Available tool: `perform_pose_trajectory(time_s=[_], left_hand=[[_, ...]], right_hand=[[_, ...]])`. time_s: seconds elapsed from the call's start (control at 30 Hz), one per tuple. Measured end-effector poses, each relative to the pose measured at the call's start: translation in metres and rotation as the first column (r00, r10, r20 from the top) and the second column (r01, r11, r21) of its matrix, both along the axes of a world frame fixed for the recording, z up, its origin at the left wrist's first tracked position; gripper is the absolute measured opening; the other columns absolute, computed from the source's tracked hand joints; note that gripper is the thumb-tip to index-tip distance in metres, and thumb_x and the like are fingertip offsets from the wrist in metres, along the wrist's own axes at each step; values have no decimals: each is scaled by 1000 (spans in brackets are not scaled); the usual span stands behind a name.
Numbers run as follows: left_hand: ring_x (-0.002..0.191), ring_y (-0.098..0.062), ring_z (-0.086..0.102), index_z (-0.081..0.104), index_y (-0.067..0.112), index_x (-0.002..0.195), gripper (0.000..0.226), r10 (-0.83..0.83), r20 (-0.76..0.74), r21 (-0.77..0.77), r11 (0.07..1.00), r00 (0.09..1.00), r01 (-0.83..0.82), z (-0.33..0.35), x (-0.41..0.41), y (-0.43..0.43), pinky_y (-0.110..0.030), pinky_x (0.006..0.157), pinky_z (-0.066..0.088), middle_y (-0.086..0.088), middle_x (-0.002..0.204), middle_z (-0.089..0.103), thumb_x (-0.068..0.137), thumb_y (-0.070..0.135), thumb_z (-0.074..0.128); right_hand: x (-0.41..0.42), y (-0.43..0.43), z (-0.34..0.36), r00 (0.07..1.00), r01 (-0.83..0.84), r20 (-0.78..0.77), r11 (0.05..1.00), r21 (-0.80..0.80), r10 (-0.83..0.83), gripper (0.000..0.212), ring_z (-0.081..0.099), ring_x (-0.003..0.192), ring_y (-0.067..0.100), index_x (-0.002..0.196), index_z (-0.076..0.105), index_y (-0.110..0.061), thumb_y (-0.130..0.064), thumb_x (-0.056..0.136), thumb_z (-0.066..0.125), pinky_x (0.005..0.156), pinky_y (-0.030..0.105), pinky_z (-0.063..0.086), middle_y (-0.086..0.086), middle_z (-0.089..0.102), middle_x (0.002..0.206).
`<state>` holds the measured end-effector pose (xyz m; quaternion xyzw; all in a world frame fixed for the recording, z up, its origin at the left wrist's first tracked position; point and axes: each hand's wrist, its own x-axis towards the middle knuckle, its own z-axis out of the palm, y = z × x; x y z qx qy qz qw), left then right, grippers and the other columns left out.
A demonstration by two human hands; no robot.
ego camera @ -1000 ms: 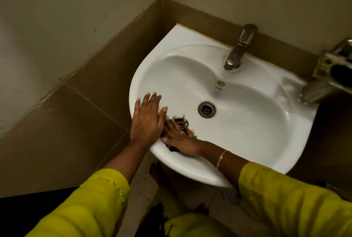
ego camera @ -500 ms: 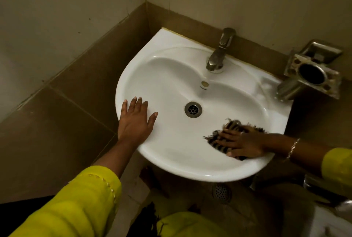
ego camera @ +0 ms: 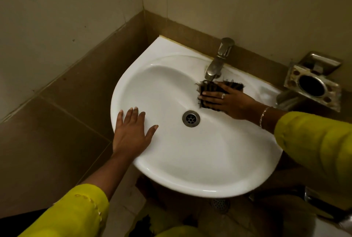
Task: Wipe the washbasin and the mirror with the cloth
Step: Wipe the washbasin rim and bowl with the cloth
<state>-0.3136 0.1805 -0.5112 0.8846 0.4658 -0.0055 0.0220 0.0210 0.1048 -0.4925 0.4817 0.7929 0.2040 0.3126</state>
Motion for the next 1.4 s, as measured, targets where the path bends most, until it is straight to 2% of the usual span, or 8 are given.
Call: perform_pose_trajectory(time_s=[0.27, 0.47, 0.53, 0.63, 0.77, 1.03, 1.23, 1.4], left_hand=[[139, -26, 28, 45, 9, 132, 90, 3, -19, 20, 1000, 1000, -3, 3, 0, -2, -38, 110, -6, -17, 146, 39, 77, 64, 2], [138, -27, 30, 47, 8, 131, 89, 0, 5, 8, 1000, 1000, 0, 3, 0, -2, -41, 112, -1, -18, 144, 40, 78, 64, 4], [139, -26, 28, 46, 8, 132, 89, 1, 11, 8, 1000, 1000, -2, 3, 0, -2, -39, 111, -3, -17, 145, 39, 78, 64, 2], [140, -25, 27, 44, 9, 133, 89, 12, 36, -6, 1000, 999, -12, 5, 1, -3, -41, 113, -1, -16, 147, 37, 78, 63, 1], [139, -25, 28, 44, 10, 134, 85, 27, 85, -24, 999, 996, -25, 7, 1, -3, -41, 114, 1, -16, 146, 38, 80, 60, 2], [135, -27, 36, 50, 8, 129, 71, 16, 115, -31, 999, 993, -13, 7, 1, -3, -41, 112, 4, -17, 141, 45, 85, 51, 13], [128, -27, 47, 55, 9, 125, 63, 23, 94, -26, 999, 995, -20, 6, 2, -2, -40, 110, 7, -16, 133, 55, 89, 48, 22], [125, -29, 50, 59, 7, 119, 60, 38, 93, -26, 999, 995, -36, 6, 2, -2, -41, 108, 12, -17, 130, 56, 90, 47, 24]], right_hand=[[-8, -4, -6, 974, -8, 227, 999, 43, -2, 64, 12, 143, 25, 144, 26, -19, -24, 85, 50, 108, 56, -15, 4, 20, 154], [-9, -52, -30, 991, 124, -12, 961, -248, -131, 53, 55, 116, 39, 124, 54, -6, -34, 86, 32, 113, 53, 4, 21, 61, 122], [-24, -63, -31, 964, 187, -115, 920, -344, -239, 61, 41, 128, 41, 139, 31, -7, -44, 96, 7, 108, 58, 18, 23, 44, 139], [-45, -75, -25, 828, 345, -123, 669, -658, -548, 64, -10, 143, 28, 147, -2, -22, -55, 92, 4, 110, 58, -2, 8, -12, 156], [-87, -72, -37, 662, 73, -414, 604, -793, -624, 73, -20, 140, 21, 145, -9, -28, -68, 85, 3, 112, 57, -5, 3, -18, 154], [-177, 8, -71, 365, -62, -841, 891, -451, -400, 81, -14, 139, 21, 143, 1, -18, -69, 80, -6, 112, 55, -1, 2, -9, 152], [-165, 84, -86, 563, 107, -794, 973, -206, -230, 64, 18, 140, 33, 144, 25, -14, -47, 94, 1, 104, 58, 25, 16, 25, 151], [-128, 125, -83, 713, 316, -664, 948, 19, -224, 56, 35, 134, 34, 140, 36, -22, -41, 89, 25, 112, 46, 5, 13, 39, 145]])
